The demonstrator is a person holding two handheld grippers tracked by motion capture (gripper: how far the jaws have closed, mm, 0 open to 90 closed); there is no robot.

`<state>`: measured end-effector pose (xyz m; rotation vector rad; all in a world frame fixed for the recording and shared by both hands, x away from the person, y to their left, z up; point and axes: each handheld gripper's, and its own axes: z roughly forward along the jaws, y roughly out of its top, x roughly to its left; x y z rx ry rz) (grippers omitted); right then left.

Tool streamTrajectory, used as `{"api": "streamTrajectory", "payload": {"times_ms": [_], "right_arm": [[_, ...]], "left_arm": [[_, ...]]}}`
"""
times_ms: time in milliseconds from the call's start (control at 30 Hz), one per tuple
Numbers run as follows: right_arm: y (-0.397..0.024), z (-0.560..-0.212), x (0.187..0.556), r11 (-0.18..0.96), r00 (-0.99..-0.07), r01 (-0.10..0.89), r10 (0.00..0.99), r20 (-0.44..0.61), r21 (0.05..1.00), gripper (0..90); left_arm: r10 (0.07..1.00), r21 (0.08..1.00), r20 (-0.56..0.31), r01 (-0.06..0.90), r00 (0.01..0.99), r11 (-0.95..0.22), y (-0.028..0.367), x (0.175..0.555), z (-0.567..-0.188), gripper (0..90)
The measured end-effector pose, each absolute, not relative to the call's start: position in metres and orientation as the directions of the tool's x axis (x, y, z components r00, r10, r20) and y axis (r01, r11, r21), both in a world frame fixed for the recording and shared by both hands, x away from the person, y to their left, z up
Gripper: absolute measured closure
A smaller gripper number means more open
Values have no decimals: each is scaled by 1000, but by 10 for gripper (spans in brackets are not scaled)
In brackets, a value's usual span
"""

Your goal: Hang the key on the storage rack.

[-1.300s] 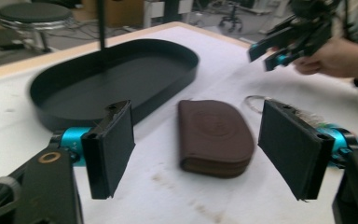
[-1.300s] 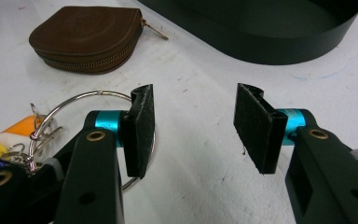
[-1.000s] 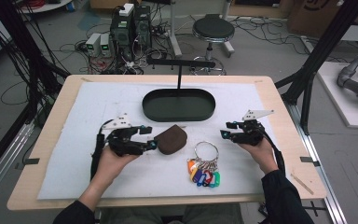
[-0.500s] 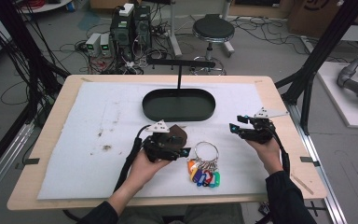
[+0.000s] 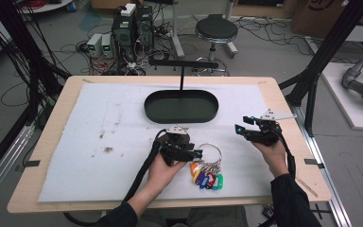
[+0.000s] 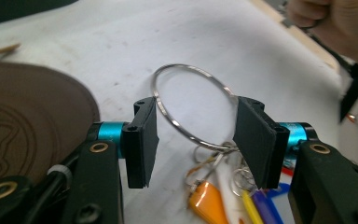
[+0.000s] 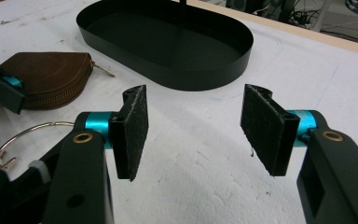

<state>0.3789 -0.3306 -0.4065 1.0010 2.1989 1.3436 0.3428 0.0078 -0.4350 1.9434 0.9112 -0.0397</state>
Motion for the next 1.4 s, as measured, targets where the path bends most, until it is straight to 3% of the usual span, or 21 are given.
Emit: {"api": "streamTrajectory", "payload": {"times_ms": [400,667,1000,1100,1400], "right_arm": [[-331,-405,377,296,-687,353,726,31,887,426],[-330,-405,376,300,-695,348,719,30,888,426],[-330,-404,376,297,-697,333,717,22,895,426],[-331,-403,376,292,-695,332,719,23,897,426],[-332,-404,377,293,-694,333,720,22,896,425]], "left_arm": [[650,711,-407,669,642,-215,0,344,-435,518],[671,690,-367,673,644,-268,-6,339,-437,523],[673,645,-426,724,605,-243,-14,346,-445,549],[658,637,-471,742,588,-208,-13,350,-448,624],[621,689,-473,702,625,-181,-13,351,-447,816]]}}
